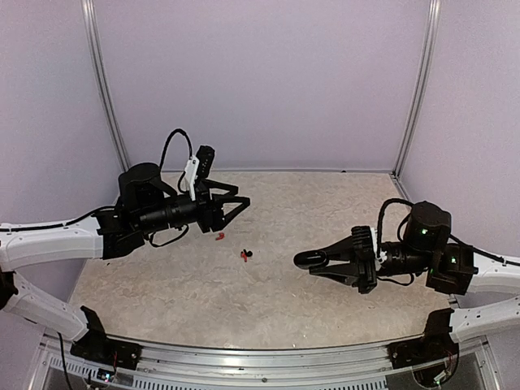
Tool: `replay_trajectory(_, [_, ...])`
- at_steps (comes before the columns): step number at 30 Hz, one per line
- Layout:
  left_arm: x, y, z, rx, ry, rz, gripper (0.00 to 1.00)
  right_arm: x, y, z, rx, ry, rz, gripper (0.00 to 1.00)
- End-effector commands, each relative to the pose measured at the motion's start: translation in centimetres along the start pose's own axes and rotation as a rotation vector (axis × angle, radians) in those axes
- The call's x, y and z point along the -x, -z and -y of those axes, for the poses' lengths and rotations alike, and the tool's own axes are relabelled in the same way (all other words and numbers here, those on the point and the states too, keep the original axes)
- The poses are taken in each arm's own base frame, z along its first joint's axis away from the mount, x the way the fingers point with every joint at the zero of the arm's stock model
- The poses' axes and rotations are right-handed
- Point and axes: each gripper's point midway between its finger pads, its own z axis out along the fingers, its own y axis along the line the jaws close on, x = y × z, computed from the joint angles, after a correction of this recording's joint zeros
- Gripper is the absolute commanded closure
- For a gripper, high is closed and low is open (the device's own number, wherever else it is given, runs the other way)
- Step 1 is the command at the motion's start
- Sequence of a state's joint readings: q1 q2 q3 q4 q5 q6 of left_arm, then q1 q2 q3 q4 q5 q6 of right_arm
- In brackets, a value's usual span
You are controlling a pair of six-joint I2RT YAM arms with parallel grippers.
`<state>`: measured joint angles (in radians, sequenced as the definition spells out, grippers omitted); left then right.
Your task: Insert the wireless bluetooth earbuds into the charging case
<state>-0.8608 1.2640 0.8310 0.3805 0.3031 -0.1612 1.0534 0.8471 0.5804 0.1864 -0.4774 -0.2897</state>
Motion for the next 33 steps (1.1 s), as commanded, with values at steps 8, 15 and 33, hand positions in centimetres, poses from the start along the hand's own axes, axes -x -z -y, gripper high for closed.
replay_trajectory(8, [-1.3,-0.1,7.3,-0.219,-0.150,0.030,0.31,-0.3,0.0,0.2,-0.033,-0.061,0.005,1.00])
replay_trajectory(15, [-1.6,-0.6,12.7,-0.361,-0.268,-0.011,0.31,-0.5,-0.5,0.2,-0.019,-0.059,0.003,1.00])
replay_trajectory(33, [-2.2,-3.6,14.1,-0.328,-0.335,-0.070,0.34,-0.6,-0.9,0.1,-0.008,-0.069,0.004,1.00])
